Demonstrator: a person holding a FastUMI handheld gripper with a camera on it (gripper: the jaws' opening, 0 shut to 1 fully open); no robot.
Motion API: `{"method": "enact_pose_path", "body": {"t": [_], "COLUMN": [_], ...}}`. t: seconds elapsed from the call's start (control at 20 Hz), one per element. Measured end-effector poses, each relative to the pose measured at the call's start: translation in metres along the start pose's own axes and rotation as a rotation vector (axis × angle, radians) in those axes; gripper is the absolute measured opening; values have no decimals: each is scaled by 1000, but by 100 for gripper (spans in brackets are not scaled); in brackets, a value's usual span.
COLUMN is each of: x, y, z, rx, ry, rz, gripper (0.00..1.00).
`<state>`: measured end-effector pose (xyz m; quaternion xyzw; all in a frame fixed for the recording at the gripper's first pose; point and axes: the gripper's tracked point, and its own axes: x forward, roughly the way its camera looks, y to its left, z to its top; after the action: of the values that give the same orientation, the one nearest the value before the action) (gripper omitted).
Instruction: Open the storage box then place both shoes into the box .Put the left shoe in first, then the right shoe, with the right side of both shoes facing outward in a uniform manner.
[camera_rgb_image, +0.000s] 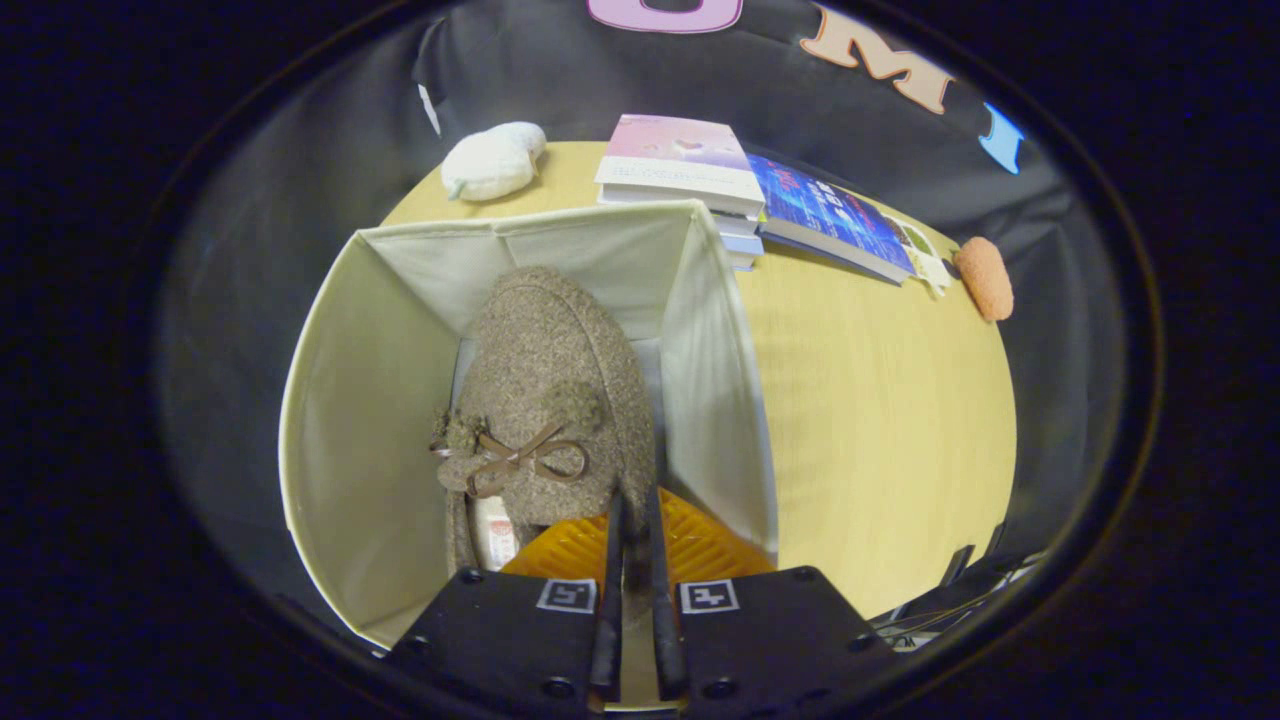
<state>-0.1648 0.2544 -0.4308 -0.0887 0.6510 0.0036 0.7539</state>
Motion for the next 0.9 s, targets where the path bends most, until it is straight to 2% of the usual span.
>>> {"method": "enact_pose_path", "body": {"t": [0.25, 0.4, 0.65, 0.75, 0.9], "x": [-11, -23, -59, -85, -137], "y": [0, 2, -13, -22, -43], "z": [0, 4, 55, 83, 123], "rx": [18, 56, 128, 147, 146], "ry": [-19, -46, -245, -380, -619], "rz": [27, 72, 130, 148, 132], "gripper": [17, 17, 17, 17, 17]}}
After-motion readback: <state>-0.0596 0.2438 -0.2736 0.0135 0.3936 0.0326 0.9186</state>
